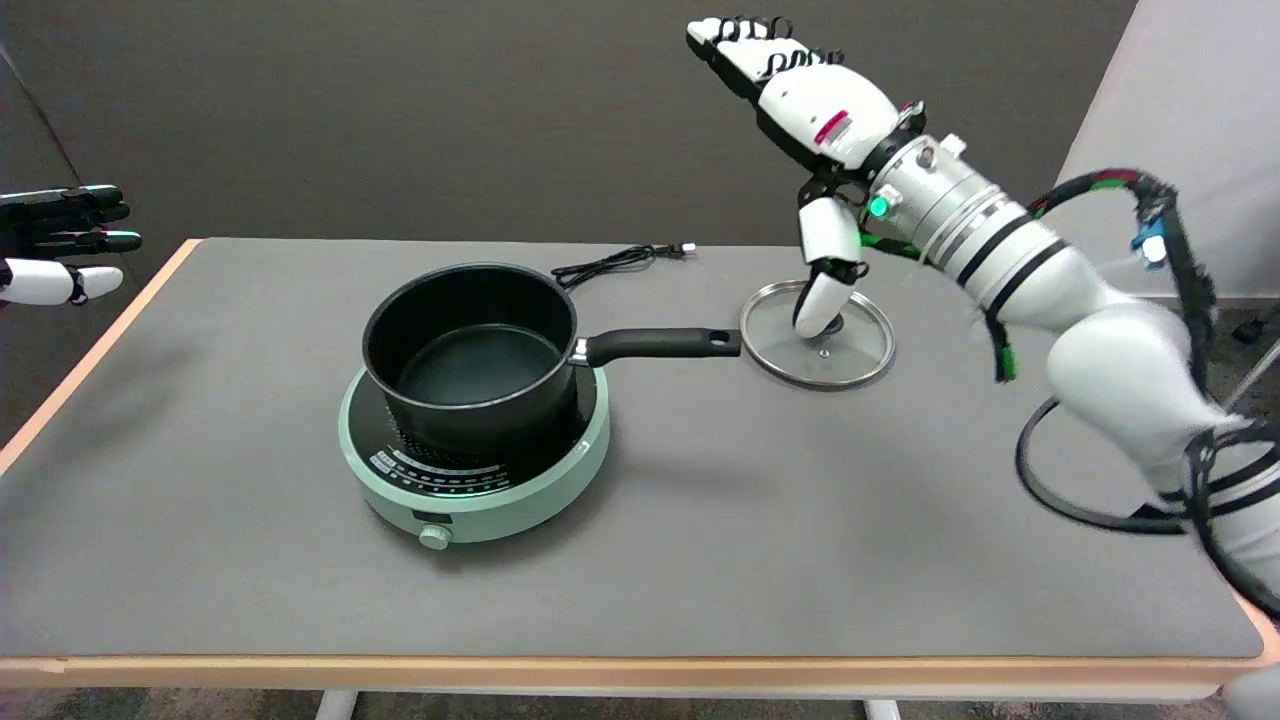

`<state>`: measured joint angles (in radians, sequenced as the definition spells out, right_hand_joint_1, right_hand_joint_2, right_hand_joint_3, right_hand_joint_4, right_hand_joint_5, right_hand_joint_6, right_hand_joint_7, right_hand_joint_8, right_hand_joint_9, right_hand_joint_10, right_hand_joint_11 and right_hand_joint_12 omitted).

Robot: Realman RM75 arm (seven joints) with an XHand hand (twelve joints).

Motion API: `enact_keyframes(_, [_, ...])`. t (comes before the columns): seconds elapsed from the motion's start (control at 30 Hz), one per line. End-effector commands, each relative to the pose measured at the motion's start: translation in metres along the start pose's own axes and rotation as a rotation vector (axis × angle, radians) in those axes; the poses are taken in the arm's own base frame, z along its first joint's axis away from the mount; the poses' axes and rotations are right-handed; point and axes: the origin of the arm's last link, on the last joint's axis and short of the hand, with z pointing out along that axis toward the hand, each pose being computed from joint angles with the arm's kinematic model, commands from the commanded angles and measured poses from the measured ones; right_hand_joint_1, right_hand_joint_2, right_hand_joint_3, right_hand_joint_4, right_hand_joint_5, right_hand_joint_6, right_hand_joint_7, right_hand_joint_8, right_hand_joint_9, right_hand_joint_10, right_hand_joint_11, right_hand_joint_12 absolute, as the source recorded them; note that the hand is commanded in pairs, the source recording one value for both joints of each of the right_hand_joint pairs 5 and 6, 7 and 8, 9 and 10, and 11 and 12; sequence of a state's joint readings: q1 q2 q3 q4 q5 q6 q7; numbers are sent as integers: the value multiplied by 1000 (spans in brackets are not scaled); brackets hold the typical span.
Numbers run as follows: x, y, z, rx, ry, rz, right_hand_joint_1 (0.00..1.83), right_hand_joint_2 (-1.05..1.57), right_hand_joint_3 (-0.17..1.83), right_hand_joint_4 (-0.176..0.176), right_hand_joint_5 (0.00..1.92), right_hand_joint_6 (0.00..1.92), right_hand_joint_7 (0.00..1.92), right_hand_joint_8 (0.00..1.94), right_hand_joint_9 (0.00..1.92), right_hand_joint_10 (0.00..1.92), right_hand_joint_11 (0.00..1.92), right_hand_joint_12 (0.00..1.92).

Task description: Pick up the pot.

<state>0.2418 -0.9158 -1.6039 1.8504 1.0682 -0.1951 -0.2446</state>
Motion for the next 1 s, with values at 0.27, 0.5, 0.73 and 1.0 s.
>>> enact_keyframes(0.27, [-30, -26, -48, -177, 277, -106, 1247, -1047, 862, -21, 22, 22, 22, 22, 22, 22, 22, 22])
enact_keyframes(0.5, [-32, -39, -45, -148, 294, -67, 1244, -1047, 882, 0, 24, 24, 24, 24, 24, 24, 24, 24])
enact_keyframes(0.73, [-64, -90, -37, -176, 267, -164, 1247, -1047, 883, 4, 24, 24, 24, 24, 24, 24, 24, 24])
enact_keyframes(1.0, [-99, -153, -21, -240, 222, -200, 1262, -1047, 859, 2, 25, 25, 25, 25, 25, 25, 25, 25])
